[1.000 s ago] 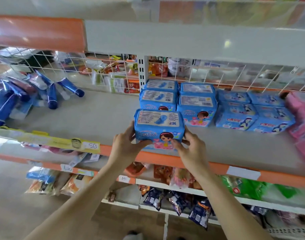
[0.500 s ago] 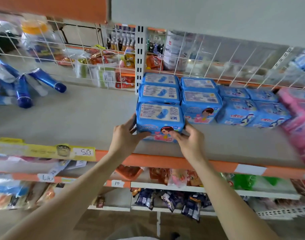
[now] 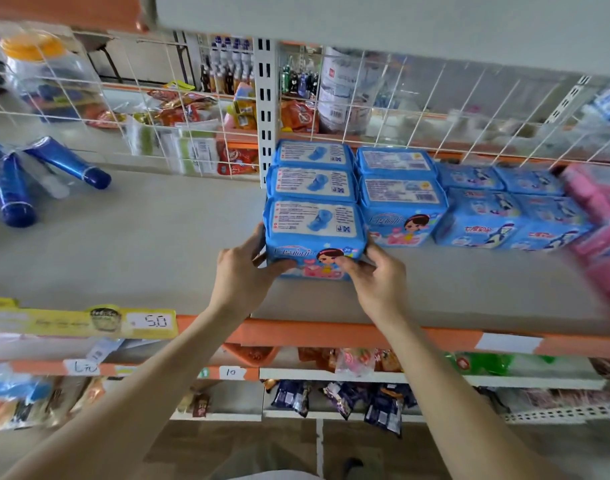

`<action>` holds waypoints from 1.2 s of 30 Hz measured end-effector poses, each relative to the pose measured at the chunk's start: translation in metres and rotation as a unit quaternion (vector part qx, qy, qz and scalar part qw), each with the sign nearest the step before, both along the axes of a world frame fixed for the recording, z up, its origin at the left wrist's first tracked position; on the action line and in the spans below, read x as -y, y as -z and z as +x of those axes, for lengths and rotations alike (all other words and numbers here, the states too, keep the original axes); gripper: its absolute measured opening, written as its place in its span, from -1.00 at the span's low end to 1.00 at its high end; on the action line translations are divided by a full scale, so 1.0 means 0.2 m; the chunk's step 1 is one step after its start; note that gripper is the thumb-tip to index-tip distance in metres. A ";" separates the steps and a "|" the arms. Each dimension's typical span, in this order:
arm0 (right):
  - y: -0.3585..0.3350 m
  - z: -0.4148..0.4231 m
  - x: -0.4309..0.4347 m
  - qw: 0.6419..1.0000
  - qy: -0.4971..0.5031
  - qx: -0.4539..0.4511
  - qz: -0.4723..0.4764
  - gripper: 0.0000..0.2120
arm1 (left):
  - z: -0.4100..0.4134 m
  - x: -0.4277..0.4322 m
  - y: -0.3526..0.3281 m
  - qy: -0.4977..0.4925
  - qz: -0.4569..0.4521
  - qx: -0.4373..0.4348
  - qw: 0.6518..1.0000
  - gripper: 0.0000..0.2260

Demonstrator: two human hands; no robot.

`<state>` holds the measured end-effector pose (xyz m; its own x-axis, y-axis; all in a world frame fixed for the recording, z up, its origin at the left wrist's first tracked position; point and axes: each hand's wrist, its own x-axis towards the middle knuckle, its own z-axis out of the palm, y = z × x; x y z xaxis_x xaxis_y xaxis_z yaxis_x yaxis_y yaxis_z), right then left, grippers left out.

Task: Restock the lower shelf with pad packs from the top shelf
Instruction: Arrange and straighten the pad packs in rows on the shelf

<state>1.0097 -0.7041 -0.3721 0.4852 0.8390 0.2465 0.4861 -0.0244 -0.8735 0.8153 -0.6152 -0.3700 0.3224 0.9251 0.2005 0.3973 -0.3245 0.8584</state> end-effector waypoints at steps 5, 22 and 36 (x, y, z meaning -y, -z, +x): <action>0.03 0.04 -0.03 1.000 0.002 0.010 -0.006 -0.63 | 0.02 -0.01 0.00 -0.012 0.008 -0.010 1.000 -0.41; 0.01 0.03 -0.01 0.999 0.001 0.028 0.021 -0.49 | 0.02 0.02 -0.07 0.011 0.001 -0.050 0.999 -0.30; -0.04 0.27 0.02 0.990 0.124 0.060 -0.009 0.46 | 0.09 -0.05 -0.08 0.056 -0.063 0.003 0.996 -0.11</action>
